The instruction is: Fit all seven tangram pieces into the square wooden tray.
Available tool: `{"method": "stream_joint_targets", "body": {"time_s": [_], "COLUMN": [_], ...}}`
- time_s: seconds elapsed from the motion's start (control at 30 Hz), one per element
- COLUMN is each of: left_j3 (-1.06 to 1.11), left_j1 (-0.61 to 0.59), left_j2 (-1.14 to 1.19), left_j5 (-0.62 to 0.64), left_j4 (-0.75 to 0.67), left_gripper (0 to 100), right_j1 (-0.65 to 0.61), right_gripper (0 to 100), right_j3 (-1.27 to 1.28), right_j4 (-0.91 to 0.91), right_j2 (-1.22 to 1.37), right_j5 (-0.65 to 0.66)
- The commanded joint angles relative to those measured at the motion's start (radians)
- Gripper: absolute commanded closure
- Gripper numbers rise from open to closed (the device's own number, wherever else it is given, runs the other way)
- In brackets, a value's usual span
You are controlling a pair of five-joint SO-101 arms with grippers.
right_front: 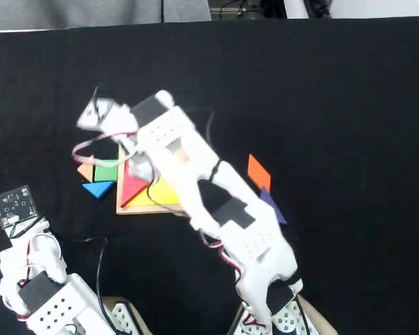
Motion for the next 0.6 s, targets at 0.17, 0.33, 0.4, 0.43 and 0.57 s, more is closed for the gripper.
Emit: {"method": "stream_joint_targets", "body": {"time_s": [0.17, 0.33, 0.4, 0.43, 0.57], "left_j3": [0.007, 0.007, 0.007, 0.007, 0.007], "left_j1": [0.013, 0.013, 0.013, 0.013, 0.013], "left_j2": [-0.009, -0.009, -0.009, -0.009, -0.009], "left_j5": [-0.011, -0.011, -0.011, -0.011, -0.011], "left_j4": [0.003, 0.003, 0.003, 0.003, 0.003], "left_gripper": [97, 97, 97, 97, 97], "right_j1": [0.041, 0.051, 0.051, 0.051, 0.051], "right_gripper": [98.8, 98.8, 98.8, 98.8, 98.8], "right_j3": [0.127, 0.143, 0.137, 0.136, 0.105], "right_j4": [-0.176, -0.233, -0.236, -0.239, -0.250], "right_j2": [-0.065, -0.054, -0.038, -0.027, 0.002], "right_j5": [0.003, 0.003, 0.003, 0.005, 0.003]}}
